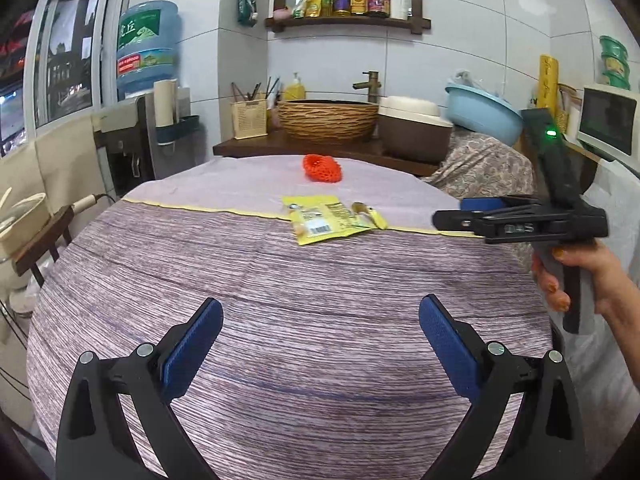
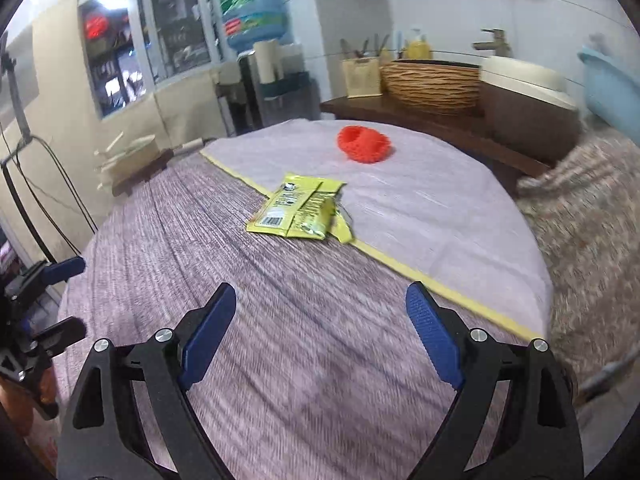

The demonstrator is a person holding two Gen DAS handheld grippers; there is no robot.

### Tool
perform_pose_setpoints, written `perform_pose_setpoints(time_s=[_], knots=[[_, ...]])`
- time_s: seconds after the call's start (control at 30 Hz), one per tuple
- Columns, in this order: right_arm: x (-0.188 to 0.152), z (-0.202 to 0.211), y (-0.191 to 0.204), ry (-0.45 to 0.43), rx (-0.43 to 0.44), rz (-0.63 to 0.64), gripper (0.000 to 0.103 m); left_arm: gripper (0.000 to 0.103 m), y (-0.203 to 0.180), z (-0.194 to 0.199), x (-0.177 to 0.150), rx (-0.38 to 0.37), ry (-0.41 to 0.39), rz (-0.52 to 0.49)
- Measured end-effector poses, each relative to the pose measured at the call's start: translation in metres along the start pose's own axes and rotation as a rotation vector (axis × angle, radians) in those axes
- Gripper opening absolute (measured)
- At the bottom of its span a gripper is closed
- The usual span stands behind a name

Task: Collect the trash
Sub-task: 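Move both tools back to the table and grasp the yellow snack packet with the right tool, then grasp the orange foam fruit net with the left tool while the right tool holds the packet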

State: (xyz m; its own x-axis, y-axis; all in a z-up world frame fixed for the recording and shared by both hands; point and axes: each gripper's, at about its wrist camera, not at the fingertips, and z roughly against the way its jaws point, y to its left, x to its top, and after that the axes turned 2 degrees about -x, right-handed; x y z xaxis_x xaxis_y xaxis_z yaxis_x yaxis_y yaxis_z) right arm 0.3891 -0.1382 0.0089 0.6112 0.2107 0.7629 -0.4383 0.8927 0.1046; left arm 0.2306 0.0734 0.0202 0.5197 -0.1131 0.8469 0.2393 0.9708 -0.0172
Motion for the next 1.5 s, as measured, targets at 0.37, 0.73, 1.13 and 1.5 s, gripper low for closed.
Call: perform_pose_setpoints(time_s=[0.37, 0.73, 1.13, 1.5], knots=[[0.045, -0.124, -0.005, 0.178, -0.073, 0.084, 0.039, 0.097, 0.031, -0.039, 0.03, 0.006, 0.041, -0.031], [0.052, -0.147, -0.009, 0.224, -0.081, 0.138, 0.006, 0.097, 0.04, -0.094, 0.071, -0.01, 0.056, -0.058], [0.032, -0.091, -0.011, 0.146, -0.005, 0.109, 0.003, 0.097, 0.012, -0.266, 0.165, -0.065, 0.225, -0.039], [0.018, -0.058, -0.007, 0.124, 0.066, 0.101, 0.003, 0.096, 0.004, -0.373, 0.191, 0.064, 0.372, 0.028]])
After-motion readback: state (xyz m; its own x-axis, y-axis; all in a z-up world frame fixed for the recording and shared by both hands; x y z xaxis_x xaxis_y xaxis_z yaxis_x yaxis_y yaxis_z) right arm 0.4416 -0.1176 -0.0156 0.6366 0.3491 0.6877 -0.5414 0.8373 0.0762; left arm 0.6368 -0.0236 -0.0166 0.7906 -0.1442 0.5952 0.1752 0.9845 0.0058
